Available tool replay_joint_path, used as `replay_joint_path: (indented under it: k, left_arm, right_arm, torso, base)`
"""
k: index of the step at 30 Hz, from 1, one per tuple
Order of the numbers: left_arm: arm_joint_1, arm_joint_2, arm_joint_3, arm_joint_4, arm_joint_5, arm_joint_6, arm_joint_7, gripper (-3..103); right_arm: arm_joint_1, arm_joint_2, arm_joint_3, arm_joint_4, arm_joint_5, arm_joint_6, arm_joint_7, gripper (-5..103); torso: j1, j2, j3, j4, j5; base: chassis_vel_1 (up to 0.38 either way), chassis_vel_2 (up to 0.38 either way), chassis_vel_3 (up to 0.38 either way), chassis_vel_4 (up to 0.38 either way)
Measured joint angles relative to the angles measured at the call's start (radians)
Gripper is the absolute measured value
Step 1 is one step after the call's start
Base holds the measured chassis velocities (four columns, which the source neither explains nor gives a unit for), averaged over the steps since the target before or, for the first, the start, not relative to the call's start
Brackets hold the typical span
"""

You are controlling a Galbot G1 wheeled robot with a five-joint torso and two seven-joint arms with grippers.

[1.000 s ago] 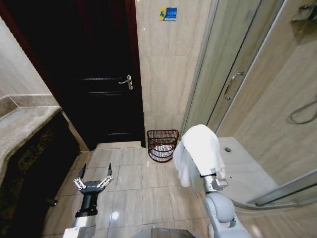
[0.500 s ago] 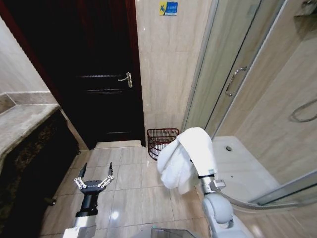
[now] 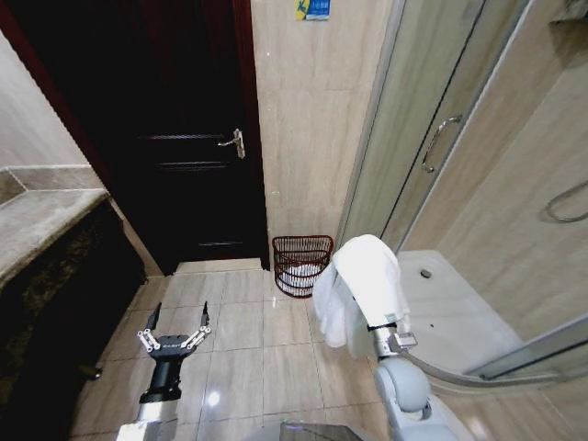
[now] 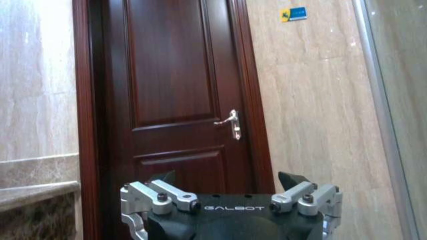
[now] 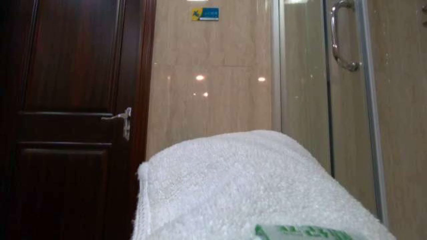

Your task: Discard the used towel into the hamper.

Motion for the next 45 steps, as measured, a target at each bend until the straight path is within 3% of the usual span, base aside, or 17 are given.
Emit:
replay_joint_path:
  k: [45]
  left_arm:
    - [-0.054, -0.047, 0.019, 0.012, 0.06, 0.011, 0.02, 100]
  right_arm:
    - [0.018, -0.026, 0.036, -0.01, 0.043, 0.007, -0.011, 4]
  torso:
    - [-0.083, -0.195, -0.112, -0.0001, 0.0001]
  base:
    - [0.0, 0.0, 0.0, 0.0]
